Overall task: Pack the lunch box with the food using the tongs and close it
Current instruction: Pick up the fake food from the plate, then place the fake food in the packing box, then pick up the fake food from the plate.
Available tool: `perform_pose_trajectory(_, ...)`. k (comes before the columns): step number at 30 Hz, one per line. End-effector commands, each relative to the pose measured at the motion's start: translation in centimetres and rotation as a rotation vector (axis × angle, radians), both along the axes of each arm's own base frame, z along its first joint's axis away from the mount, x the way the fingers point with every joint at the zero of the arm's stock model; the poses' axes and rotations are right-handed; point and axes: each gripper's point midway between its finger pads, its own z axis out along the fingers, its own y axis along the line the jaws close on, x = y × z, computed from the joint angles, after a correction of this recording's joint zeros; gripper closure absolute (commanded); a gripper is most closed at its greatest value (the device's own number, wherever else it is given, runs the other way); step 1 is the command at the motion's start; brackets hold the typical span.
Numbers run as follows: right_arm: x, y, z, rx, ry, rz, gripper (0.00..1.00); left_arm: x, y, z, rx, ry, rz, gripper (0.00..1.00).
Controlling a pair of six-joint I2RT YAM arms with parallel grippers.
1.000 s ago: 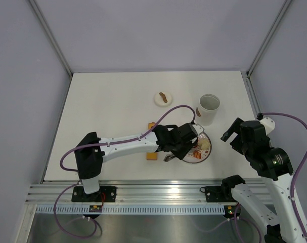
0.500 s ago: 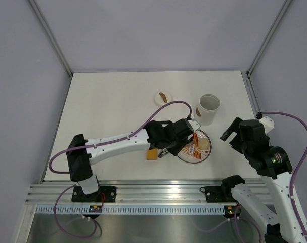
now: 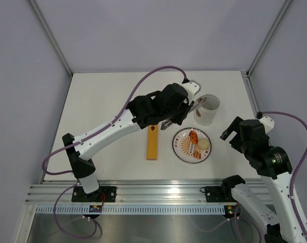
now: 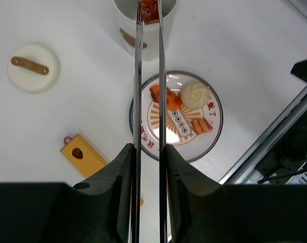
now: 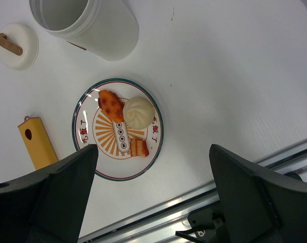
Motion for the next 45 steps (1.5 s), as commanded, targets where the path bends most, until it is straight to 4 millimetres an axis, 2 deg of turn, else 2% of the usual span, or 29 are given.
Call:
perform_pose_trajectory(1, 0.0, -0.2, 1.1, 0.009, -0.036, -0.014, 0.0, 2.0, -2.9, 2.4, -0.078, -0.064, -0.029, 0.89)
perform_pose_trajectory(2, -0.1, -0.2, 1.1, 0.008, -0.037, -0.015, 0.0, 2.5, -3.3, 2.3, -0.084, -0.064, -0.027, 0.89)
perform_pose_trajectory(3, -0.1, -0.3, 1.1, 0.004, -0.033, -0.015, 0.0, 3.0, -3.8, 3.2, -0.111, -0.075, -0.026, 0.89)
perform_pose_trajectory(4, -0.1, -0.3, 1.1, 0.003, -0.033, -0.016, 0.0, 3.5, -4.6, 2.3, -0.101, -0.066, -0.027, 0.88)
perform_pose_trajectory(7, -0.2, -0.4, 1.3, 0.003, -0.036, -0.021, 0.0, 4.9, -5.6, 2.4, -0.137, -0.072, -0.019, 0.88)
perform_pose_trajectory(8, -0.2, -0.4, 1.3, 0.002, -0.037, -0.02, 0.01, 5.5, -6.0, 1.5, -0.132, -0.06, -0.014, 0.88)
perform_pose_trajectory(10, -0.3, -0.5, 1.3, -0.002, -0.035, -0.024, 0.01, 6.2, -6.6, 1.2, -0.156, -0.05, -0.009, 0.87)
perform_pose_trajectory(15, -0.6, -0.6, 1.2, -0.006, -0.029, -0.024, 0.01, 8.2, -7.4, -1.3, -0.141, -0.033, 0.03, 0.82)
perform_pose_trajectory(17, -0.6, -0.7, 1.2, -0.005, -0.033, -0.026, 0.0, 8.5, -7.5, -1.9, -0.141, -0.019, 0.031, 0.77)
perform_pose_trajectory(18, -0.6, -0.7, 1.2, -0.008, -0.029, -0.026, 0.0, 8.5, -7.6, -2.3, -0.136, -0.014, 0.031, 0.66)
perform_pose_trajectory(20, -0.6, -0.7, 1.2, -0.008, -0.029, -0.026, 0.01, 8.5, -7.7, -2.4, -0.137, -0.007, 0.028, 0.59)
perform_pose_trajectory(28, -0.4, -0.5, 0.9, -0.004, -0.021, -0.021, 0.01, 8.0, -7.7, -1.2, -0.165, -0.01, 0.008, 0.56)
perform_pose_trajectory(31, -0.4, -0.5, 0.8, -0.003, -0.022, -0.021, 0.01, 7.4, -7.4, 0.1, -0.187, -0.012, -0.003, 0.58)
perform_pose_trajectory(34, -0.5, -0.6, 0.9, -0.006, -0.025, -0.025, 0.01, 6.0, -6.5, 2.5, -0.228, -0.011, -0.022, 0.6)
perform_pose_trajectory(35, -0.5, -0.7, 0.9, -0.011, -0.024, -0.025, 0.01, 5.0, -5.9, 3.6, -0.248, -0.013, -0.032, 0.6)
perform_pose_trajectory(37, -0.5, -0.7, 0.8, -0.014, -0.022, -0.026, 0.0, 3.9, -5.2, 4.2, -0.266, -0.012, -0.04, 0.6)
perform_pose_trajectory(38, -0.4, -0.7, 0.7, -0.014, -0.02, -0.027, 0.01, 3.0, -4.9, 3.3, -0.254, 0.016, -0.045, 0.6)
perform_pose_trajectory(39, -0.4, -0.7, 0.7, -0.011, -0.023, -0.027, 0.01, 2.2, -4.1, 4.1, -0.269, 0.017, -0.051, 0.6)
perform_pose_trajectory(41, -0.3, -0.5, 0.7, -0.009, -0.023, -0.023, 0.0, 0.9, -3.5, 3.4, -0.258, 0.046, -0.055, 0.6)
perform_pose_trajectory(42, -0.2, -0.5, 0.7, -0.008, -0.025, -0.021, 0.01, 0.2, -3.0, 1.4, -0.218, 0.078, -0.053, 0.61)
perform_pose_trajectory(43, -0.2, -0.5, 0.7, -0.008, -0.024, -0.019, 0.01, -0.7, -2.3, 1.5, -0.22, 0.081, -0.057, 0.61)
perform_pose_trajectory(44, -0.2, -0.5, 0.8, -0.008, -0.028, -0.02, 0.0, -1.8, -2.1, 0.8, -0.212, 0.101, -0.065, 0.61)
perform_pose_trajectory(45, -0.2, -0.5, 0.8, -0.01, -0.026, -0.017, 0.0, -2.6, -1.5, -1.7, -0.165, 0.137, -0.063, 0.61)
